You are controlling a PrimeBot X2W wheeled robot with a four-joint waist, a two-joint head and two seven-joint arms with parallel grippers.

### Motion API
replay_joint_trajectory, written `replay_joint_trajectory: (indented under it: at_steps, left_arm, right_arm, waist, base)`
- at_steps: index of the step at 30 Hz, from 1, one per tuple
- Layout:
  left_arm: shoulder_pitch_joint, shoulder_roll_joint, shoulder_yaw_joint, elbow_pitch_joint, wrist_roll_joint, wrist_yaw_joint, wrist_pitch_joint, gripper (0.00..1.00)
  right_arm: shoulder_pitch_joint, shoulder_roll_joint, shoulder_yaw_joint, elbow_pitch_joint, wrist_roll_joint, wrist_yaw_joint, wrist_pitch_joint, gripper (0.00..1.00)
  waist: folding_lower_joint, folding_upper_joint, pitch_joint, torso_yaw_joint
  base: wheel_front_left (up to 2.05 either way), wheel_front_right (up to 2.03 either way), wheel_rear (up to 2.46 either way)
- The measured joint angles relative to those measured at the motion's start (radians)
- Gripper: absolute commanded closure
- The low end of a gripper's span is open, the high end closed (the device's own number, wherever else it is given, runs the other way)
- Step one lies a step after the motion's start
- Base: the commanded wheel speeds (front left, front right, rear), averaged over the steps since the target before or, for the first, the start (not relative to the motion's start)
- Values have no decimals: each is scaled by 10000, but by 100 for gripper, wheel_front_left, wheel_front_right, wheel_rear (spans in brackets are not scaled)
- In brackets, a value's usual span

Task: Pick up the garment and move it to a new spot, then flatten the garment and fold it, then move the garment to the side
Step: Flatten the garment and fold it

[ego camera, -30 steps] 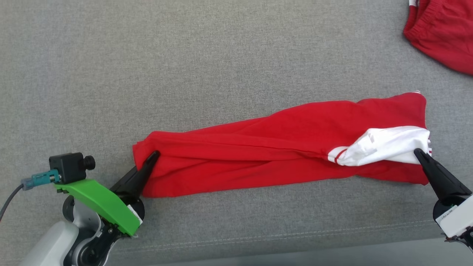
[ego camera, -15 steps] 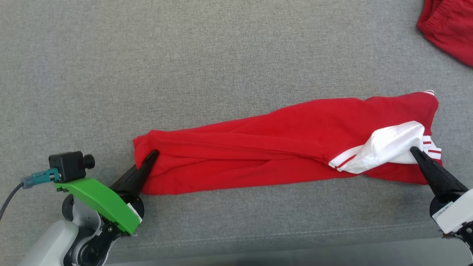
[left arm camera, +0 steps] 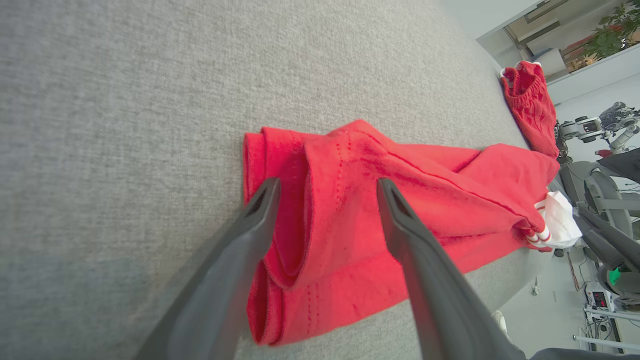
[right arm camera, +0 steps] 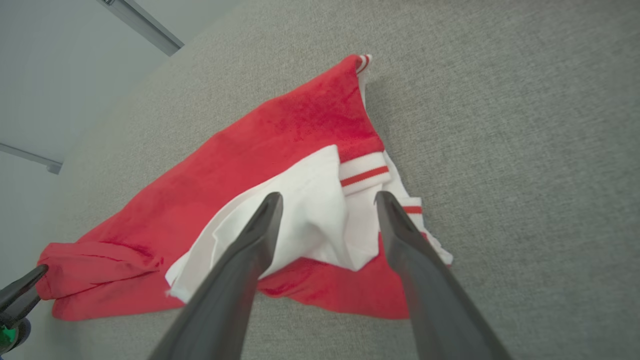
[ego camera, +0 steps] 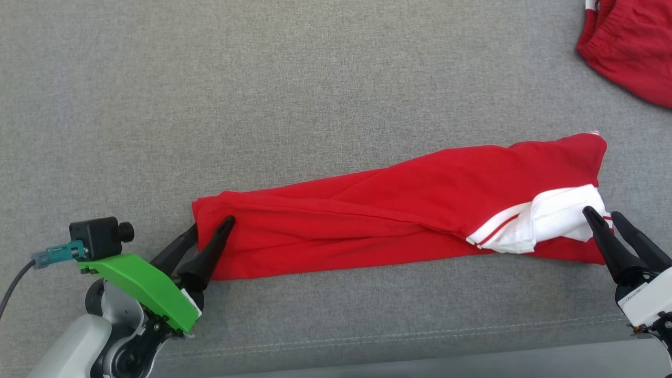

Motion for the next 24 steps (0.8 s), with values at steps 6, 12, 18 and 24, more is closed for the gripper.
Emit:
replay_joint_trajectory:
  at_steps: [6, 12, 18, 24]
  left_arm:
    - [54, 2, -33, -84, -4, 115, 86, 0]
    - [300, 36, 40, -336, -63, 234, 71, 0]
    - [679, 136, 412, -690, -29, 623, -403, 0]
    - [1100, 311, 531, -1124, 644, 1047, -955, 0]
  right_arm:
    - [-5, 25, 4, 104, -174, -4, -59, 0]
    - [-14, 128, -117, 25, -255, -58, -259, 0]
    - [34, 734, -36, -280, -192, -90, -571, 0]
    - [331, 1436, 560, -502, 50, -75, -800, 0]
  waist:
    - [0, 0, -208, -48]
    - [0, 0, -338, -120]
    - [0, 0, -387, -222]
    - [0, 0, -400, -418]
  base:
    - [0, 0, 0]
    - [0, 0, 0]
    - [0, 0, 0]
    - [0, 0, 0]
